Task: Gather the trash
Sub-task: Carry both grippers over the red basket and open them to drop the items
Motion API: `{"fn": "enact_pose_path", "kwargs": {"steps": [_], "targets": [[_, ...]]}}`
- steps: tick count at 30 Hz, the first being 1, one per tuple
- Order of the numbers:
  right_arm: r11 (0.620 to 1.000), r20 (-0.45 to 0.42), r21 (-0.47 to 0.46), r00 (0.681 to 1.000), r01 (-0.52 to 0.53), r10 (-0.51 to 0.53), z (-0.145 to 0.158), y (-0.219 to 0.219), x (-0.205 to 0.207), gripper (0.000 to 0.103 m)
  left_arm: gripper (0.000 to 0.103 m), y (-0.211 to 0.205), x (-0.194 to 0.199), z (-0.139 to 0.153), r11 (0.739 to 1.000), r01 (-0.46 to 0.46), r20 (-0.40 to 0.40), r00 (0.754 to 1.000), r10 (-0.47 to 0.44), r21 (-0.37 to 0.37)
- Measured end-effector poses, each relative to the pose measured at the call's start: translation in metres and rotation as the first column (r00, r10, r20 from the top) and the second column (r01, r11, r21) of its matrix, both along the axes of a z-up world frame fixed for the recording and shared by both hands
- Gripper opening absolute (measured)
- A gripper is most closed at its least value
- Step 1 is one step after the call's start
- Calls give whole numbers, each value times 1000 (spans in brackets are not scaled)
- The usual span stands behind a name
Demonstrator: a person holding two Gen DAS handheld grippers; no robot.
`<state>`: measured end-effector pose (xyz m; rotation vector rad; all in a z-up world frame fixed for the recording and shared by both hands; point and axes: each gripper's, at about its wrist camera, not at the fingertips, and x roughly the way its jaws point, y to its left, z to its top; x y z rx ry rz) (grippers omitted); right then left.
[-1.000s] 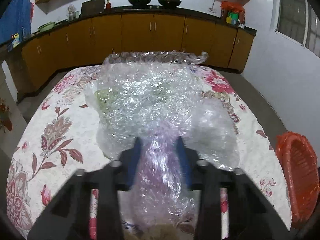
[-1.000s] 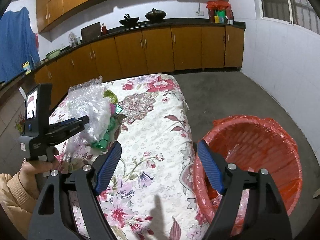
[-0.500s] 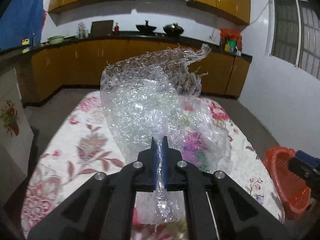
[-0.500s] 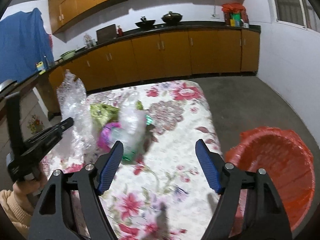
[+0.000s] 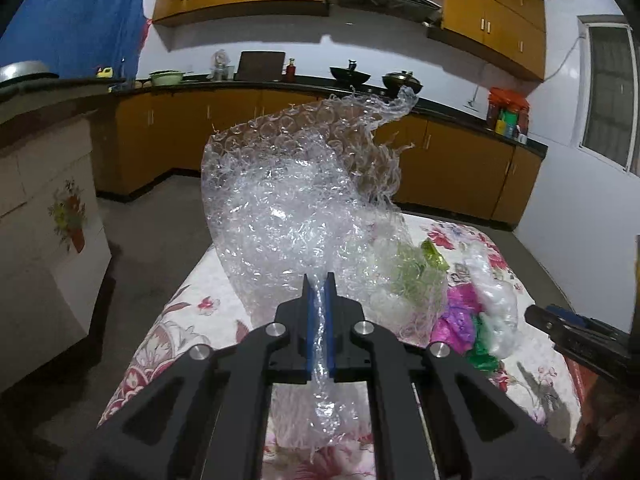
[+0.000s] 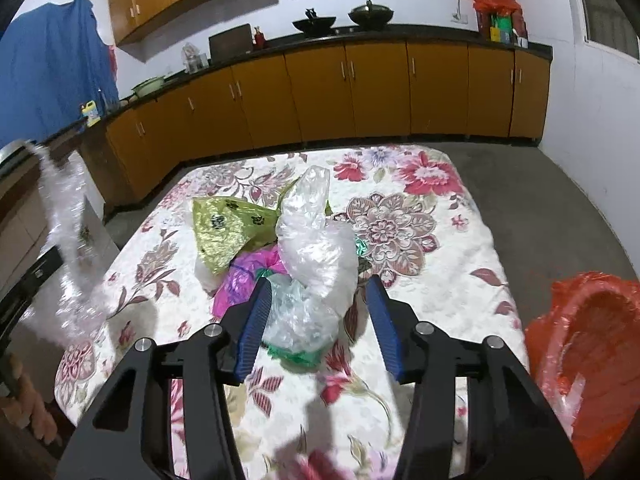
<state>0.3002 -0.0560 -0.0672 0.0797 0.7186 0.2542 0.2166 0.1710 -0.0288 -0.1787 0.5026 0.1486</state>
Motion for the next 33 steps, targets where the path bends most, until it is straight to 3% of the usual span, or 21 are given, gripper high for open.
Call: {"fn": "enact_pose_path", "kwargs": {"steps": [6, 11, 13, 14, 18, 25, 33], "targets": [[999, -52, 8, 998, 35, -35, -17, 2, 24, 51, 6, 7, -1, -4, 1000, -13, -10, 1000, 13, -18], [1000, -98, -1, 995, 7, -7, -32, 10, 32, 50, 6, 5, 1, -7, 1000, -8, -23, 1000, 7, -30], [1000, -100, -16, 995, -15, 13, -34, 13, 29, 37, 6, 4, 3, -8, 999, 0, -28, 1000, -1, -34], [1000, -97, -19, 995, -20, 18, -34, 13, 27, 35, 6, 3, 3, -8, 999, 4, -28, 1000, -5, -34], [1000, -73, 4, 997, -12, 12, -27, 1, 16, 30, 6, 0, 3, -8, 999, 18, -26, 999, -19, -33], [997, 6, 68, 999, 46, -46, 3, -38, -20, 29, 6, -13, 1, -6, 998, 56, -20, 998, -57, -36], [988, 116, 66, 982, 142, -149, 35, -83, -63, 29, 6, -45, -6, 2, 990, 138, -1, 990, -138, -40]]}}
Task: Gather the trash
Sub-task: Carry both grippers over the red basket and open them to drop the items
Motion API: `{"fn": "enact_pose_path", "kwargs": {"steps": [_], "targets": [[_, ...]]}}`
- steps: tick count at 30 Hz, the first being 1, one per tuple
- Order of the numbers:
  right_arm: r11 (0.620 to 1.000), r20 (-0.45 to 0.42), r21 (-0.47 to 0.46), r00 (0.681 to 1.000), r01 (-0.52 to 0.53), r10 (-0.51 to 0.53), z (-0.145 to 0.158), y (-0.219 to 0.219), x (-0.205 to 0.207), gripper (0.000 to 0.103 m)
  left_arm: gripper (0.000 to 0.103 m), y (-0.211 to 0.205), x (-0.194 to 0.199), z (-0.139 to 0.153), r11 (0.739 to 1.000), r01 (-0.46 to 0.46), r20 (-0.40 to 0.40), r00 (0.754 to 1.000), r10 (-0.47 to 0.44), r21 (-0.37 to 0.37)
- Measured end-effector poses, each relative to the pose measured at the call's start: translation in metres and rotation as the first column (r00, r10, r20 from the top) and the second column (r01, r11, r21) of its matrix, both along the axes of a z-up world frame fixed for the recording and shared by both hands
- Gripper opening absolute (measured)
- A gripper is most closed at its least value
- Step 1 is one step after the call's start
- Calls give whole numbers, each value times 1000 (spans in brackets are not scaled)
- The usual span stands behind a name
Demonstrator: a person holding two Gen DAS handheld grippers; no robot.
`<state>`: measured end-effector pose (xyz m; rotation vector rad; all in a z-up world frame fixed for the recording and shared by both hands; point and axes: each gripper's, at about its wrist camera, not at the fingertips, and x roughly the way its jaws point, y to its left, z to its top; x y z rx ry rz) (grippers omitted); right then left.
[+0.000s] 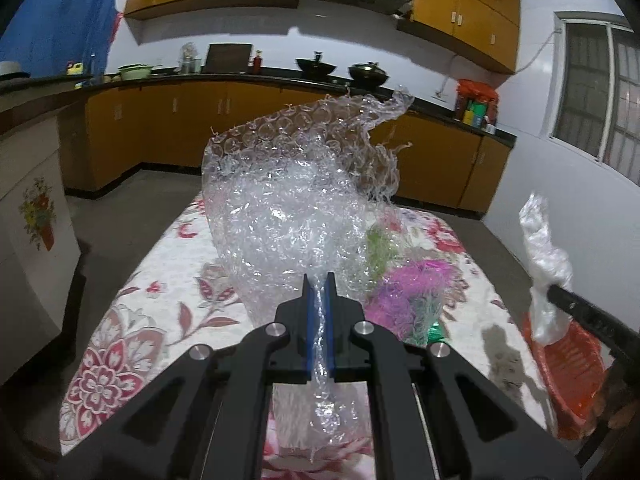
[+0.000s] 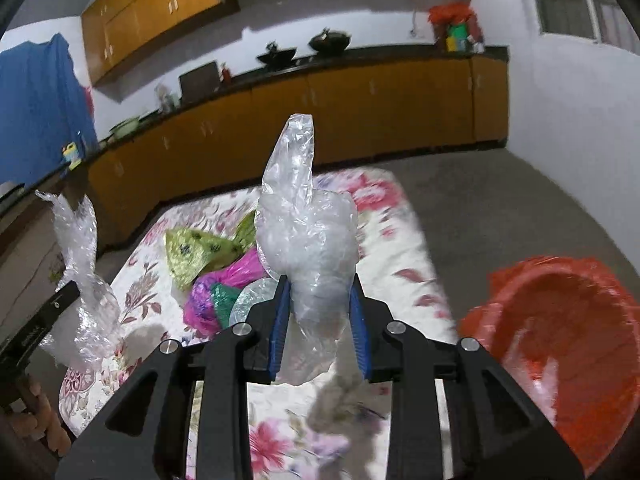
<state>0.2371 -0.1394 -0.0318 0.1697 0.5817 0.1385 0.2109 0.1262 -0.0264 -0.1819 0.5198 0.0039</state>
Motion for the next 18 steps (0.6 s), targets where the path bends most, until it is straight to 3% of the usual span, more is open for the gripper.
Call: {"fn": "enact_pose_path", "kwargs": {"steps": [7, 18], "targets": [[992, 69, -20, 990, 123, -122, 21, -41, -35, 29, 6, -43, -5, 6, 994, 107, 16, 994, -107, -2], [962, 84, 9, 958, 274, -274, 24, -98, -67, 29, 6, -116, -15, 16, 960, 280, 44, 959, -280, 4]]}}
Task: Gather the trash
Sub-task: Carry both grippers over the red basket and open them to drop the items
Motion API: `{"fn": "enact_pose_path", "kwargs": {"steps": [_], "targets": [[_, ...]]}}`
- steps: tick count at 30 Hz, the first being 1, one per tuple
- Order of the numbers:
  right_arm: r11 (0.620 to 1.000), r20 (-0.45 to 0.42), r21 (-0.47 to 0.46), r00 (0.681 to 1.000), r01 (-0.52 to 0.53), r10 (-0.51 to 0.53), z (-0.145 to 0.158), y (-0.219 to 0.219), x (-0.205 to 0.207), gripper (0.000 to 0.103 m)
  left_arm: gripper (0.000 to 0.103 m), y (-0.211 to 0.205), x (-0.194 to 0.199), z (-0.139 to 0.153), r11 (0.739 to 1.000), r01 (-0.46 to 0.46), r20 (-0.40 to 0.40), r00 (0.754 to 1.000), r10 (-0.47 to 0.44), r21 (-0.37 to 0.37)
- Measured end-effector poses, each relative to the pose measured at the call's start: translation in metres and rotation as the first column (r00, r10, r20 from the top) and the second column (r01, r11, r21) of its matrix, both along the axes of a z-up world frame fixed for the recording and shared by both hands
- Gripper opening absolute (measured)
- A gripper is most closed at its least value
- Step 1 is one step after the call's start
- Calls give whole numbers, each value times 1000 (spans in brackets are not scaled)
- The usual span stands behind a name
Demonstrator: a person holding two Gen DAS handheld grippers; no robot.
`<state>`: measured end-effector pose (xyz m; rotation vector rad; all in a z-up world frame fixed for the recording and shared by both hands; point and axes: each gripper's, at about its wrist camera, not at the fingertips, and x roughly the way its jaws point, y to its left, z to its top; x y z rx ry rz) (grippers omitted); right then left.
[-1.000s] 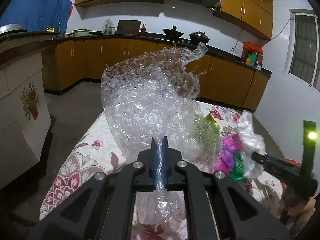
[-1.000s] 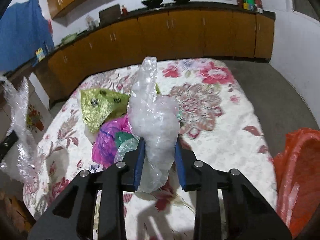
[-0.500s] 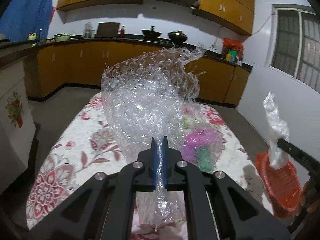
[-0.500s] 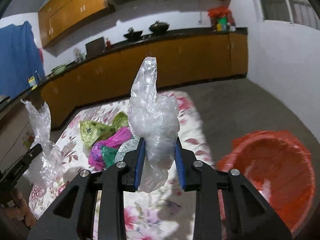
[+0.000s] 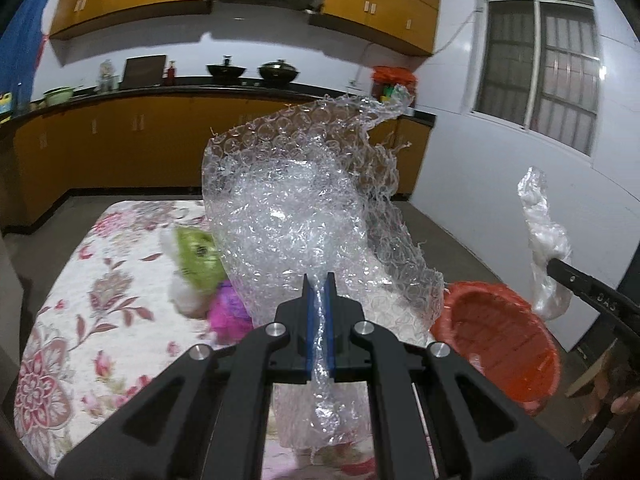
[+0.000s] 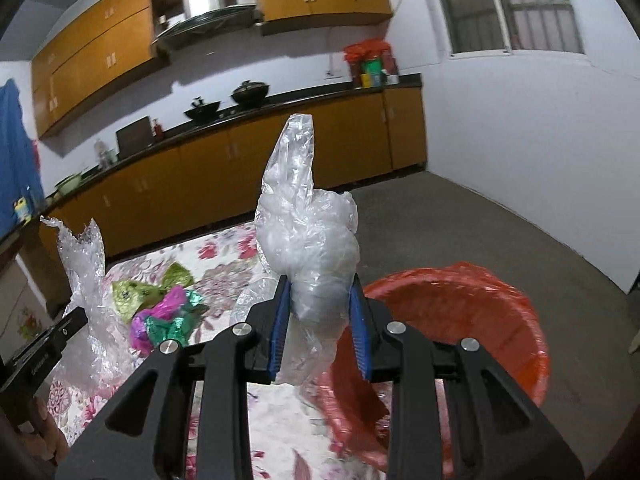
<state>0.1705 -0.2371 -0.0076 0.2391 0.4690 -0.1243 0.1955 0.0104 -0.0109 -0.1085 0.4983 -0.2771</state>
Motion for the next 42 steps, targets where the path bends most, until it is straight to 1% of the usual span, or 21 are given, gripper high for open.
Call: {"fn": "enact_pose_path", "kwargs": {"steps": [4, 9, 16, 26, 42], "targets": [[999, 2, 14, 999, 42, -42, -2, -16, -8, 29, 6, -17, -1, 2, 999, 44, 4, 999, -43, -6], [997, -15, 22, 997, 80, -80, -8, -29, -14, 29, 6, -41, -2, 4, 994, 103, -2, 995, -103, -26], [991, -28, 40, 991, 129, -128, -14, -49, -24, 29, 6, -82, -1, 5, 979, 200, -11, 980, -201, -45], [977, -56, 71, 979, 200, -196, -23, -81, -34, 29, 6, -140, 5, -10, 943, 327, -58, 942, -331, -65], [965, -80, 121, 971, 233, -224, -33, -112, -33, 30, 7, -204, 22, -41, 895, 438, -141, 884, -445, -83]]}}
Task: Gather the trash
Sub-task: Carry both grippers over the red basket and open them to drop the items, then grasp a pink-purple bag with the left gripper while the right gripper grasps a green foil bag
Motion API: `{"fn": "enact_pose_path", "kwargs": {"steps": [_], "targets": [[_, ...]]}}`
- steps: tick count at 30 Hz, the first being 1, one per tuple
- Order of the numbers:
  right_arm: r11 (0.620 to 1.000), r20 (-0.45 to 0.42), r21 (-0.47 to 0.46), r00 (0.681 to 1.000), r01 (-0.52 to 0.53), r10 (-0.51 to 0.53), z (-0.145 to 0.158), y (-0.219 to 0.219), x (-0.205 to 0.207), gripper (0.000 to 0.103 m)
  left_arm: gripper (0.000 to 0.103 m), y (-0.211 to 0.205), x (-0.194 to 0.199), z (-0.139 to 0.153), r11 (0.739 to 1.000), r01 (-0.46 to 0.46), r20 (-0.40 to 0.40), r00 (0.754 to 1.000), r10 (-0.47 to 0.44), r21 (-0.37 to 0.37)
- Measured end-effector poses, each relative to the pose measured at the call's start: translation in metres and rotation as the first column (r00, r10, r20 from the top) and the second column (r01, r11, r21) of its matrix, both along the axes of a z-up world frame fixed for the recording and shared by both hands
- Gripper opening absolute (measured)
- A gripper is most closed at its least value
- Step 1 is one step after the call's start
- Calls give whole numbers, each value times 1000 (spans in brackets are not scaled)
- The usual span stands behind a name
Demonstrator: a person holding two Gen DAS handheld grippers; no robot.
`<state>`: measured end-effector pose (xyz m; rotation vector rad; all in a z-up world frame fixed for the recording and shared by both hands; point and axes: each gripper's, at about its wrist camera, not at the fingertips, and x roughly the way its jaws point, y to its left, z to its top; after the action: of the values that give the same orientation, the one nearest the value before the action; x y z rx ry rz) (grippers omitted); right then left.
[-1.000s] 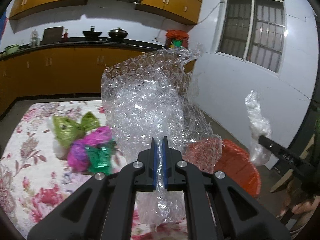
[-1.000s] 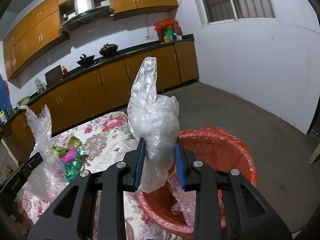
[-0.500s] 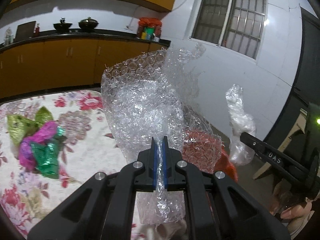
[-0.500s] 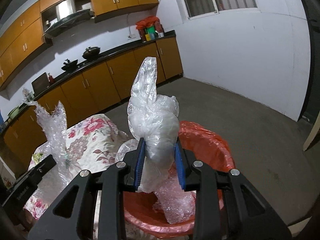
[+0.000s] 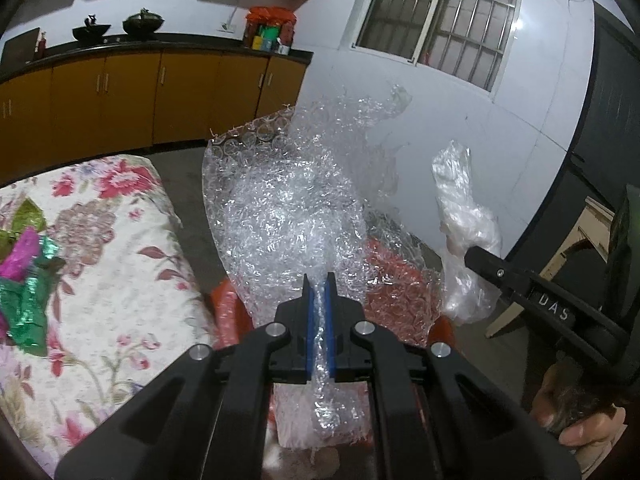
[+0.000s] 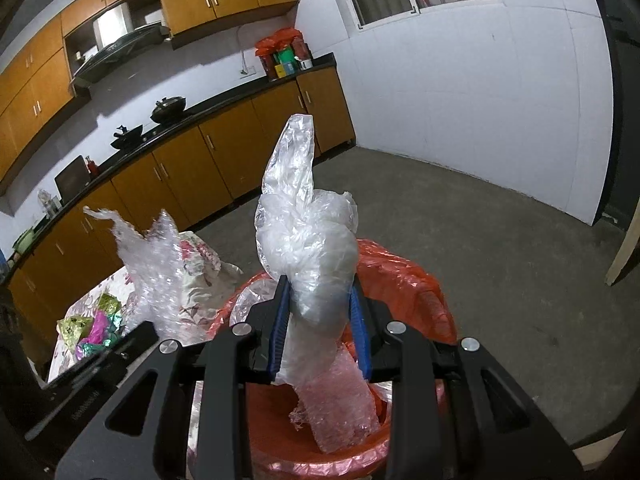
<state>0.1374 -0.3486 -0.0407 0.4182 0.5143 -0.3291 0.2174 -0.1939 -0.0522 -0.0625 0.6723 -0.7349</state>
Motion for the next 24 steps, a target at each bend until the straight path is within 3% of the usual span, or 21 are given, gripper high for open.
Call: {"fn": "enact_pose_path", "kwargs": {"steps": [3, 8, 13, 15, 19, 24], "targets": [[1000, -1, 11, 1000, 3, -3, -1, -2, 2, 34, 9, -11, 2, -7, 1000, 18, -14, 1000, -18, 10], [1000, -9, 15, 1000, 9, -8, -5, -4, 2, 45, 28, -20, 8, -23, 999, 35, -52, 998, -33, 31], [1000, -10, 13, 1000, 15, -15, -4, -6, -1, 47, 34, -8, 10, -32, 999, 11, -69, 998, -8, 49], [1000, -7, -9, 1000, 10, -10, -1, -1, -1, 49, 38, 4, 9, -31, 998, -24, -46, 999, 26, 60], [998, -3, -41, 999, -37, 37, 7, 15, 6, 56, 58, 40, 4, -25, 984, -149, 23, 989, 147, 98], [985, -10, -49, 987, -163, 163, 13, 55, 27, 59, 70, 98, -3, -19, 936, -320, 105, 946, 307, 147]]}}
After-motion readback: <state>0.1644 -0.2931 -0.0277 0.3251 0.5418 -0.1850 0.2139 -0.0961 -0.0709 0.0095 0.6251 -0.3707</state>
